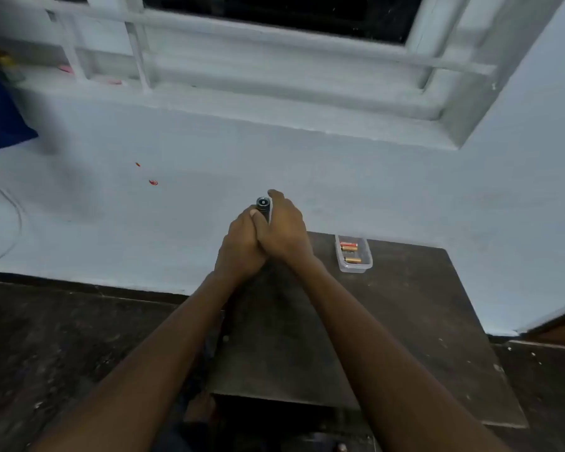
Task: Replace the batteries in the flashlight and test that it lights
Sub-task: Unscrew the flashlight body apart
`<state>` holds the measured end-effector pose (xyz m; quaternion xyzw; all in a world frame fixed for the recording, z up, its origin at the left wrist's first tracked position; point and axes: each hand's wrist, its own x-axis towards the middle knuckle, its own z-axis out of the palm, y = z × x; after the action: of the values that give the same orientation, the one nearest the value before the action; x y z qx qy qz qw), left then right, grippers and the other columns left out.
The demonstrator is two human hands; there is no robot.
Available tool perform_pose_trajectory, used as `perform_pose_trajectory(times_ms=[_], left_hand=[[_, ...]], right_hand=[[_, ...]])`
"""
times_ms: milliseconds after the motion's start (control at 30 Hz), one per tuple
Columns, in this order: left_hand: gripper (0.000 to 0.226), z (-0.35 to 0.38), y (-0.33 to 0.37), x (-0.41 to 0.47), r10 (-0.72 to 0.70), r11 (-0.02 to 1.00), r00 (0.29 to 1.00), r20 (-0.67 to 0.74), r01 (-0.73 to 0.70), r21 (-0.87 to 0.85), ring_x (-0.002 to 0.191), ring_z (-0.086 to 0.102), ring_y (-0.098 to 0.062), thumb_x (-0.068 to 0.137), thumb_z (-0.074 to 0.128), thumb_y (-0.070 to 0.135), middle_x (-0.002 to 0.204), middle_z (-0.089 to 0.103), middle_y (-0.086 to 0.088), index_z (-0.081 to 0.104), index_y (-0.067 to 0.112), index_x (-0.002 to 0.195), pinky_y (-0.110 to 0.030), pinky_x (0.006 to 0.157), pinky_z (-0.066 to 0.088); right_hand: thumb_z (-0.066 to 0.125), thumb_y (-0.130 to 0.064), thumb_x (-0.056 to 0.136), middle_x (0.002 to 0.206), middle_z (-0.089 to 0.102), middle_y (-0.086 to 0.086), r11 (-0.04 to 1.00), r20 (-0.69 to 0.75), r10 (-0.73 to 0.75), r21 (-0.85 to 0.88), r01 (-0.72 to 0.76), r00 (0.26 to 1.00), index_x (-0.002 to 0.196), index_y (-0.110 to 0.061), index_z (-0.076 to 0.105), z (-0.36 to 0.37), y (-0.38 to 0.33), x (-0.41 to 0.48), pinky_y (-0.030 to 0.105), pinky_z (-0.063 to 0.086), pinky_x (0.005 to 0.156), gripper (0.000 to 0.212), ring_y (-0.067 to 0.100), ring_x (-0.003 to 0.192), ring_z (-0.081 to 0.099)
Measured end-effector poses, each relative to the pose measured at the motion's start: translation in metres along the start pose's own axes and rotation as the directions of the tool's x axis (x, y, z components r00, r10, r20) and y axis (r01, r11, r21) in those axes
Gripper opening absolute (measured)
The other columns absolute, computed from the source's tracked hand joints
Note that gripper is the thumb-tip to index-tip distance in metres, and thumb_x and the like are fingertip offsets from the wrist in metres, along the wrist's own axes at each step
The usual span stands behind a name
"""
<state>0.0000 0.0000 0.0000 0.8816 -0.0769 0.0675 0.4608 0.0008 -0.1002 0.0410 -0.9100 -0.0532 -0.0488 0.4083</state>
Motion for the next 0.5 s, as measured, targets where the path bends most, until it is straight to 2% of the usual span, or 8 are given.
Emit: perform_pose_trajectory(times_ms=[100,200,267,333,367,400,467,500], left_hand=[[0.021,0.004,0.000,0.007,0.011,0.999,0.999,-0.030,-0.012,-0.030,0.092,0.065,-0.028,0.097,0.052,0.020,0.101,0.066,-0.010,0.055,0.006,0.112,-0.046,0.074,0.055],[0.010,0.005,0.003,0.001,0.013,0.999,0.999,-0.040,-0.015,-0.029,0.080,0.062,-0.020,0.098,0.049,0.016,0.088,0.062,0.002,0.050,0.011,0.107,-0.030,0.062,0.045],[0.013,0.003,0.005,-0.008,0.033,0.998,0.999,-0.019,-0.033,-0.044,0.079,0.060,-0.015,0.096,0.051,0.014,0.086,0.060,0.010,0.050,0.017,0.109,-0.024,0.061,0.040],[0.020,0.003,0.008,-0.017,0.070,0.996,0.997,-0.011,-0.071,-0.061,0.082,0.059,-0.012,0.094,0.055,0.015,0.091,0.062,0.011,0.055,0.018,0.114,-0.022,0.066,0.041],[0.023,0.004,0.012,-0.023,0.094,0.993,0.995,-0.015,-0.095,-0.070,0.086,0.060,-0.010,0.094,0.059,0.019,0.097,0.063,0.010,0.057,0.018,0.117,-0.020,0.070,0.044],[0.024,0.005,0.017,-0.031,0.116,0.990,0.993,-0.025,-0.117,-0.079,0.089,0.060,-0.007,0.094,0.062,0.024,0.101,0.064,0.011,0.059,0.019,0.118,-0.017,0.074,0.045],[0.025,0.010,0.024,-0.046,0.118,0.984,0.992,-0.038,-0.122,-0.132,0.091,0.062,-0.001,0.091,0.068,0.029,0.101,0.064,0.017,0.062,0.023,0.115,-0.012,0.076,0.046],[0.026,0.014,0.027,-0.055,0.079,0.981,0.997,-0.022,-0.081,-0.177,0.091,0.063,0.000,0.090,0.070,0.031,0.100,0.065,0.018,0.062,0.025,0.114,-0.015,0.077,0.050]], right_hand=[[0.050,-0.022,0.100,0.126,0.065,0.009,1.000,-0.030,-0.025,-0.003,0.025,0.999,0.138,-0.009,0.049,0.000,0.001,0.006,0.038,0.048,0.099,0.040,0.027,0.117,0.060],[0.053,-0.018,0.100,0.106,0.069,0.006,0.999,-0.044,-0.007,0.033,0.008,0.999,0.122,-0.010,0.056,-0.004,0.001,0.000,0.035,0.053,0.085,0.024,0.022,0.096,0.065],[0.055,-0.017,0.099,0.096,0.067,-0.001,0.996,-0.082,0.021,0.091,-0.014,0.996,0.115,-0.013,0.058,-0.011,0.005,-0.010,0.019,0.050,0.073,0.017,0.013,0.086,0.063],[0.057,-0.019,0.098,0.089,0.064,-0.012,0.975,-0.167,0.114,0.209,-0.078,0.979,0.106,-0.021,0.059,-0.022,0.013,-0.024,0.005,0.043,0.063,0.009,0.001,0.080,0.061],[0.057,-0.021,0.098,0.090,0.065,-0.012,0.953,-0.197,0.174,0.282,-0.114,0.965,0.104,-0.023,0.059,-0.028,0.018,-0.032,0.006,0.045,0.067,0.007,0.002,0.082,0.063],[0.058,-0.023,0.099,0.094,0.068,-0.007,0.917,-0.207,0.240,0.369,-0.151,0.948,0.106,-0.020,0.061,-0.034,0.023,-0.041,0.013,0.050,0.074,0.008,0.005,0.087,0.066],[0.060,-0.022,0.100,0.100,0.073,0.005,0.792,-0.179,0.373,0.573,-0.212,0.911,0.113,-0.008,0.064,-0.046,0.035,-0.060,0.031,0.059,0.084,0.020,0.015,0.093,0.071],[0.061,-0.020,0.100,0.097,0.073,0.007,0.724,-0.168,0.415,0.657,-0.213,0.894,0.114,-0.002,0.065,-0.051,0.040,-0.071,0.032,0.060,0.083,0.023,0.015,0.089,0.072]])
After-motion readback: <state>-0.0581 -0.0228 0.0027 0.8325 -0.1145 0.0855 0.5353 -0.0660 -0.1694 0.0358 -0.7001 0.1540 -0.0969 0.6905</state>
